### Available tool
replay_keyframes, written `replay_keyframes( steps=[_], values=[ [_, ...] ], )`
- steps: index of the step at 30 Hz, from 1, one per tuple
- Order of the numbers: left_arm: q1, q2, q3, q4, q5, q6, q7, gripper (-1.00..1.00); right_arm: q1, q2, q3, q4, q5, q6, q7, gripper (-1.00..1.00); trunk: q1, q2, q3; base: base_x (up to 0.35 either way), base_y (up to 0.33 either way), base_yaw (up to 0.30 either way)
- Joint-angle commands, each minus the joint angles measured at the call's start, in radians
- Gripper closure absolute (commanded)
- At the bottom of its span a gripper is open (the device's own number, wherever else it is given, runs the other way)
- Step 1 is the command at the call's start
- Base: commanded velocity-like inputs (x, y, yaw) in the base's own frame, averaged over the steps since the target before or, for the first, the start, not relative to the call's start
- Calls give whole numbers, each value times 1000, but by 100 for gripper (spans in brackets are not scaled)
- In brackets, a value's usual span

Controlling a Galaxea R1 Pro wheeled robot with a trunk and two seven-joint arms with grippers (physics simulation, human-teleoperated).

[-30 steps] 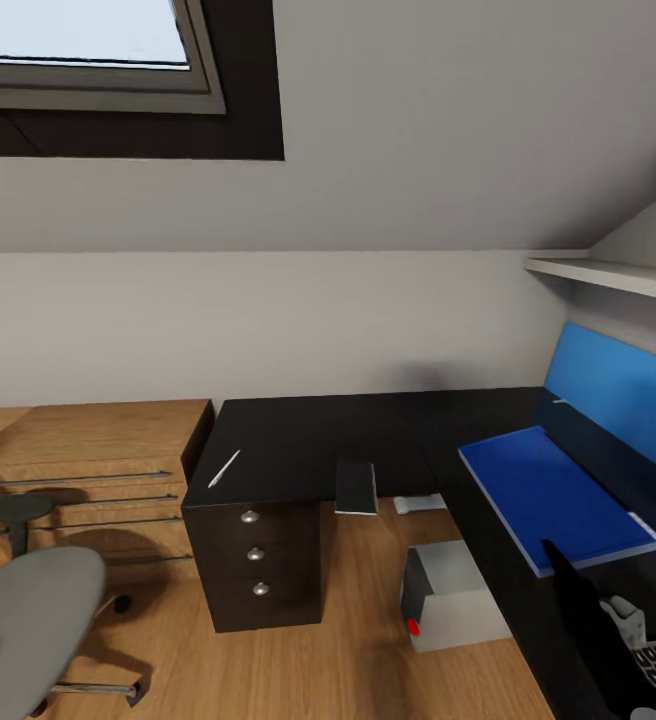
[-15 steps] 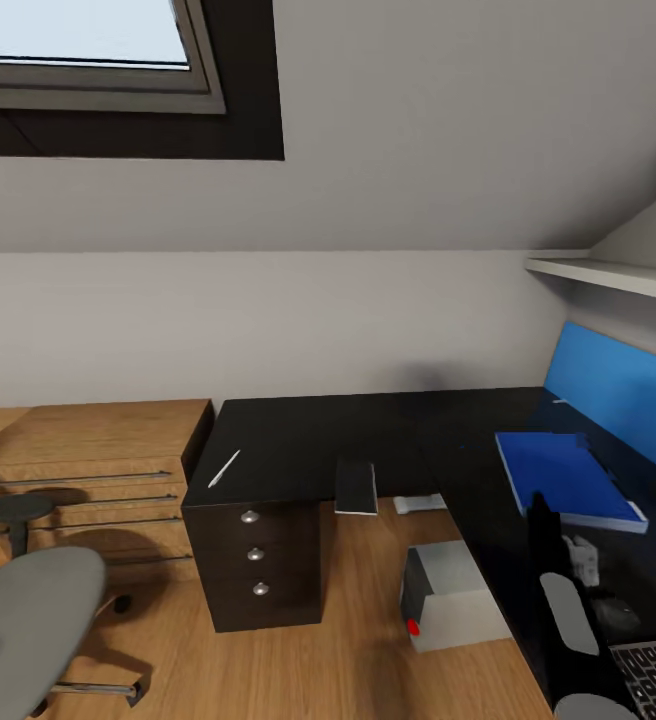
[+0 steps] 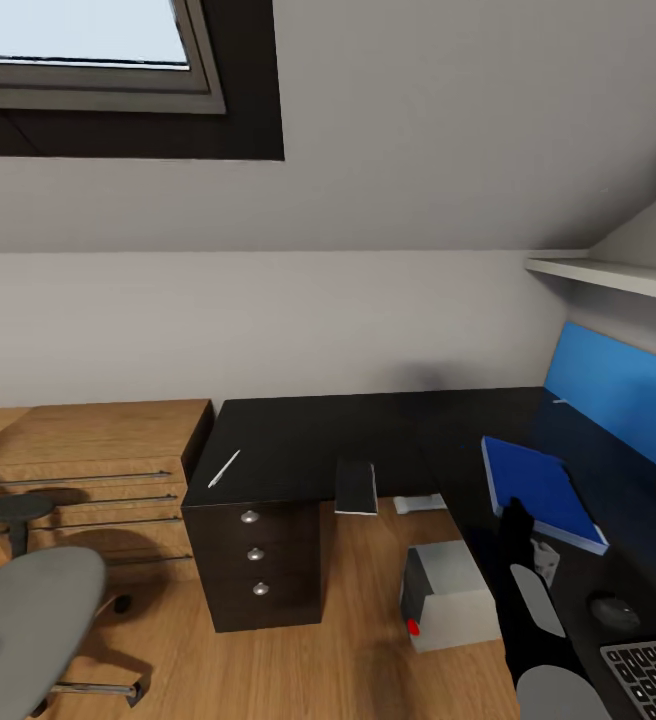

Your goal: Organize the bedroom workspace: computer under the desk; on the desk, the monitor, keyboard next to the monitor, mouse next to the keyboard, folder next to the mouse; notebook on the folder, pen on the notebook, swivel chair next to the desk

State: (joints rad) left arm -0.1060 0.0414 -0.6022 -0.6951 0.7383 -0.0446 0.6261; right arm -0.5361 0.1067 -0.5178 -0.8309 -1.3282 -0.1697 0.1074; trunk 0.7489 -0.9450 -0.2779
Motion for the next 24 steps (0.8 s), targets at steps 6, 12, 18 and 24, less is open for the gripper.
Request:
replay_keyframes(
  steps=[6,12,18,24],
  values=[
    [-1,2,-9,-1,10,-5,7,-100,-1,1,-2,1,-10,0,6,100,0,-1,-1,0,0,0],
    [-1,2,-10,-1,10,-4,7,-100,-1,0,-2,19,-7,-3,10,100,0,-1,-1,0,0,0],
    [-1,2,-10,-2,10,-4,7,-100,-1,-7,3,53,3,-3,-19,100,0,-1,-1,0,0,0],
    [-1,3,-10,-3,10,-4,7,-100,-1,-9,4,59,5,-4,-27,100,0,-1,-1,0,0,0]
  ],
)
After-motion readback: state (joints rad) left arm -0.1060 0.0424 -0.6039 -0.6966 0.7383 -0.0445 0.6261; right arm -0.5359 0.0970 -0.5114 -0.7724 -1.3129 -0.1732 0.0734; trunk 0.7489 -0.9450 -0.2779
